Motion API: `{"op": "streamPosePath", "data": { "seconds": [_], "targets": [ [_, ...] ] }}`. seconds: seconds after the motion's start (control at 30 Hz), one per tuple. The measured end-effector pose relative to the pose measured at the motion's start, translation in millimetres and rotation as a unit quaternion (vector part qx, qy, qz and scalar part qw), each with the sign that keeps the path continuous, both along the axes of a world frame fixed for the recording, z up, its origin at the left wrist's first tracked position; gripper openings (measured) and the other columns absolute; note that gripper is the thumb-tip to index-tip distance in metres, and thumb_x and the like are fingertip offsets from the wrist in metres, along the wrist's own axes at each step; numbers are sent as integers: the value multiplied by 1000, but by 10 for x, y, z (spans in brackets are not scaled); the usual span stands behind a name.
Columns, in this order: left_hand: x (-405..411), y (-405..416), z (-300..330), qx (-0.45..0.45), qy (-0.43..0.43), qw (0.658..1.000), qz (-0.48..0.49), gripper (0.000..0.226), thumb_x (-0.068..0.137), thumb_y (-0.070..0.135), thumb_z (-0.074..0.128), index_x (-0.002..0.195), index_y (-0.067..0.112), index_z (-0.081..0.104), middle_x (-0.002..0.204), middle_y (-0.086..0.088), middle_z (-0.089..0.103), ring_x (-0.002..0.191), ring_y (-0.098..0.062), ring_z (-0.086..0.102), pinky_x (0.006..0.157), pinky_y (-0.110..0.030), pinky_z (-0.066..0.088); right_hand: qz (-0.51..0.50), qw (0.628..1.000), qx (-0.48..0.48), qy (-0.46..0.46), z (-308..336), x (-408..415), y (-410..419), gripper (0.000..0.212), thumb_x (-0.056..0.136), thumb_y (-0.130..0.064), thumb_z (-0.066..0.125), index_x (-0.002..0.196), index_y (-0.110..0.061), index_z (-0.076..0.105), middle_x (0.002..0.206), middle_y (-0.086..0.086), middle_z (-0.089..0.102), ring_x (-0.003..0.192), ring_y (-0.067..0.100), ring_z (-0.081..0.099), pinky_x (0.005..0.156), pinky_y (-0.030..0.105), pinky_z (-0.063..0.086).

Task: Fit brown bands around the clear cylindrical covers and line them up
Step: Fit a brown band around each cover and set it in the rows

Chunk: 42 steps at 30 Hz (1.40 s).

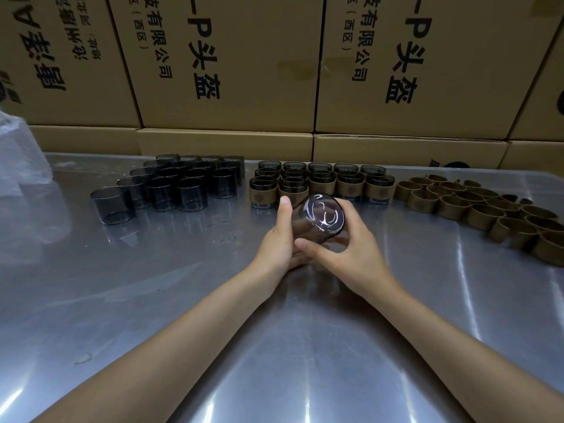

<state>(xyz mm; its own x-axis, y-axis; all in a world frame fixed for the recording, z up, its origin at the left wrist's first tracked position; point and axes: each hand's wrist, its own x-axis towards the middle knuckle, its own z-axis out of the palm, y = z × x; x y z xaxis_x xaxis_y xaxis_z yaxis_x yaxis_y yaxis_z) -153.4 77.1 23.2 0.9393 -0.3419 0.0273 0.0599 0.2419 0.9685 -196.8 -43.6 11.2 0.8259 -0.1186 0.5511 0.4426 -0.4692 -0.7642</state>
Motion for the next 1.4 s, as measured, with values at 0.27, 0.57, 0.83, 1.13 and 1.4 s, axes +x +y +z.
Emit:
{"op": "streamPosePath", "data": {
  "seconds": [0.27, 0.57, 0.83, 1.13, 1.4],
  "targets": [
    [11, 20, 0, -3, -117, 988, 102, 36, 103, 38, 38, 101, 28, 72, 105, 6, 74, 105, -6, 66, 96, -24, 47, -65, 996, -56, -10, -5, 11, -12, 61, 72, -27, 83, 125, -30, 53, 120, -15, 61, 114, 3, 55, 96, 34, 47],
    [-55, 25, 68, -37, -13, 991, 127, 20, 86, 33, 70, 72, 19, 71, 81, -1, 70, 83, -15, 65, 84, -34, 54, -64, 992, -108, -17, -30, -5, -19, 73, 69, -21, 84, 133, -35, 52, 117, -7, 54, 108, 6, 56, 92, 36, 51],
    [-162, -34, 63, 60, -131, 985, 98, 42, 72, 21, 84, 104, 13, 58, 101, -3, 67, 87, -7, 68, 65, -17, 54, -68, 994, -89, -19, -28, -18, -33, 70, 64, -24, 83, 127, -41, 56, 109, -12, 53, 101, -6, 54, 84, 18, 49],
    [3, 67, 51, 56, -210, 976, -24, 67, 71, 4, 82, 132, 11, 55, 118, 4, 69, 109, -3, 64, 91, -17, 50, 11, 995, 96, 7, 13, 48, -112, 53, 63, -12, 82, 109, -33, 64, 97, -12, 74, 93, 2, 68, 79, 18, 52],
    [158, 257, 69, -35, -81, 988, -126, 44, 74, 23, 67, 117, 18, 66, 111, 2, 72, 102, -7, 66, 87, -17, 52, 55, 994, 99, 10, 29, 41, -101, 55, 66, -3, 86, 104, -37, 65, 94, -16, 74, 88, -1, 68, 74, 13, 50]
  ]
}}
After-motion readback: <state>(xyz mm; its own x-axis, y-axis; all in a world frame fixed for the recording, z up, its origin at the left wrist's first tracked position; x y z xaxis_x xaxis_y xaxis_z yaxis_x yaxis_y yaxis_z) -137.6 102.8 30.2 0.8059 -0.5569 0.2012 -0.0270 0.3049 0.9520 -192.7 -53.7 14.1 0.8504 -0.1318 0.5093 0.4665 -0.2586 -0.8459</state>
